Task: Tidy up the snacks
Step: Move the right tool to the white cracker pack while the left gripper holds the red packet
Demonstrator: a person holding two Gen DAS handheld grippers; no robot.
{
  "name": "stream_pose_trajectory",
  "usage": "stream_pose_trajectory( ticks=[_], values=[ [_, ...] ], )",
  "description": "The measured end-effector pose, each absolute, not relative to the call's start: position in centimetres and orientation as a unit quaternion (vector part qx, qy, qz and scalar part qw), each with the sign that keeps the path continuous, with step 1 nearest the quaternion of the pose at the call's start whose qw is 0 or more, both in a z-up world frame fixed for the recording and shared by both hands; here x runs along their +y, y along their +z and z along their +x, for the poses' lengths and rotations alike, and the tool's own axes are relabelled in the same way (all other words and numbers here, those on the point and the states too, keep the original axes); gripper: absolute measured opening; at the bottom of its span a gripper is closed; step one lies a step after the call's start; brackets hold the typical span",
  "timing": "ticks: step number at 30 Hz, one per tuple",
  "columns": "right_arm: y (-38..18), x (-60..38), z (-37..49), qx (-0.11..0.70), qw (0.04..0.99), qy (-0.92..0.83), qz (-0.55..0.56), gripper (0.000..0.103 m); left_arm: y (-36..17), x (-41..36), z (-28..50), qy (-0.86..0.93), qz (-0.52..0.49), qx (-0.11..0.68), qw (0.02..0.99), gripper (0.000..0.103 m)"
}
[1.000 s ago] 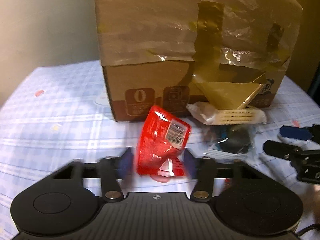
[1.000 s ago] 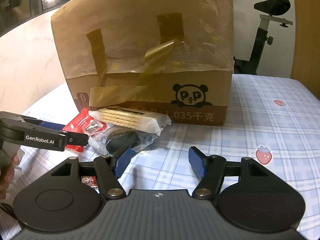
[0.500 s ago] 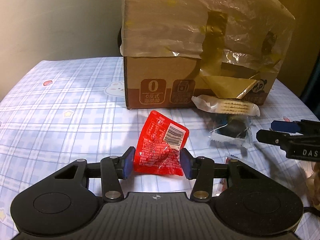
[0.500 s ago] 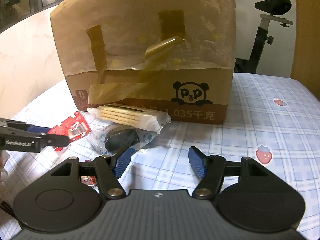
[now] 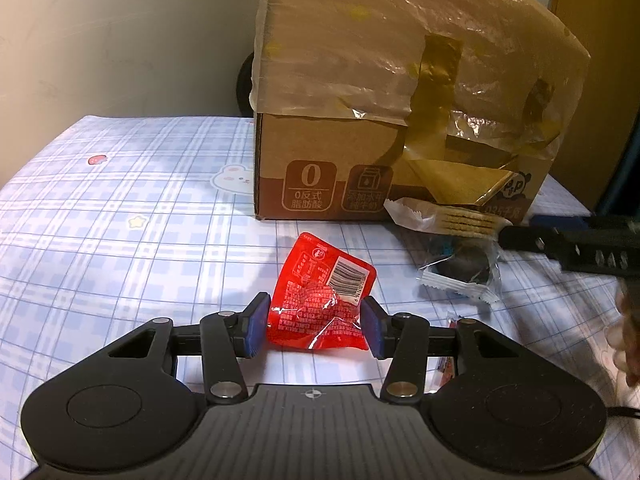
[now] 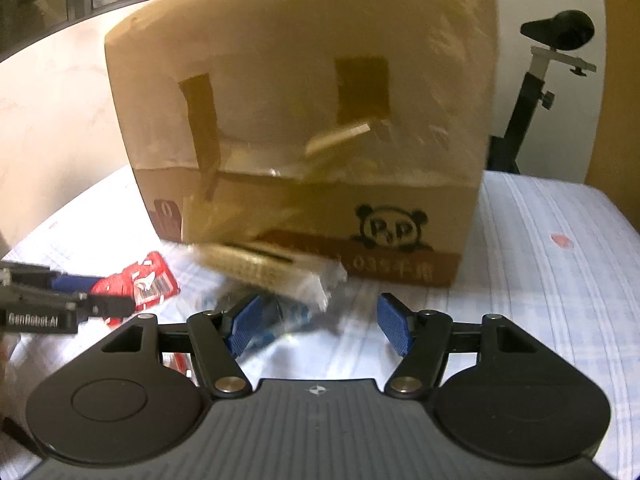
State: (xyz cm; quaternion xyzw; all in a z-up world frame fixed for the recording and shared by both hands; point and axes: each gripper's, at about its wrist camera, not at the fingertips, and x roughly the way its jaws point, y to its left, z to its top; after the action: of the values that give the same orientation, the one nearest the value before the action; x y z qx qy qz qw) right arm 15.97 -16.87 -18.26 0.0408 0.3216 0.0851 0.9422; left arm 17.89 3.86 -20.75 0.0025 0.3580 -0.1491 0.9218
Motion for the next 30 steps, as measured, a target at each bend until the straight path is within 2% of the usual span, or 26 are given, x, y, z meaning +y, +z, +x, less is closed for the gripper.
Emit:
stream_pose_trajectory(
  ticks=[3, 6, 11, 18, 25, 30],
  values=[
    [-17.9, -16.3, 17.4, 0.319, 0.942, 0.088, 0.053, 0.081, -20.8, 3.9, 17.8, -0.149, 0.003, 0.356, 0.922, 0.052],
    [-17.6, -15.4, 18.6, 0.322, 0.94, 0.09, 0.065, 0.088, -20.9, 4.1, 17.8, -0.151, -0.007, 0.355, 0.923, 0.052],
    [-17.7, -13.5, 20.1, 0.323, 0.94, 0.103, 0.043, 0.091, -20.9, 3.8, 17.5, -0.147, -0.002, 0.353, 0.924, 0.052],
    [-18.5, -10.9, 21.1, 0.323, 0.94, 0.107, -0.033, 0.102, -20.9, 3.9, 17.5, -0.147, -0.004, 0.352, 0.924, 0.052],
    [-18.9, -10.6, 20.8, 0.322, 0.94, 0.105, -0.05, 0.103, -20.9, 3.9, 17.5, -0.148, -0.003, 0.352, 0.924, 0.052],
    [-18.9, -10.7, 20.5, 0.322, 0.941, 0.088, -0.047, 0.098, -20.9, 3.9, 17.5, -0.148, -0.003, 0.352, 0.924, 0.052]
  ],
)
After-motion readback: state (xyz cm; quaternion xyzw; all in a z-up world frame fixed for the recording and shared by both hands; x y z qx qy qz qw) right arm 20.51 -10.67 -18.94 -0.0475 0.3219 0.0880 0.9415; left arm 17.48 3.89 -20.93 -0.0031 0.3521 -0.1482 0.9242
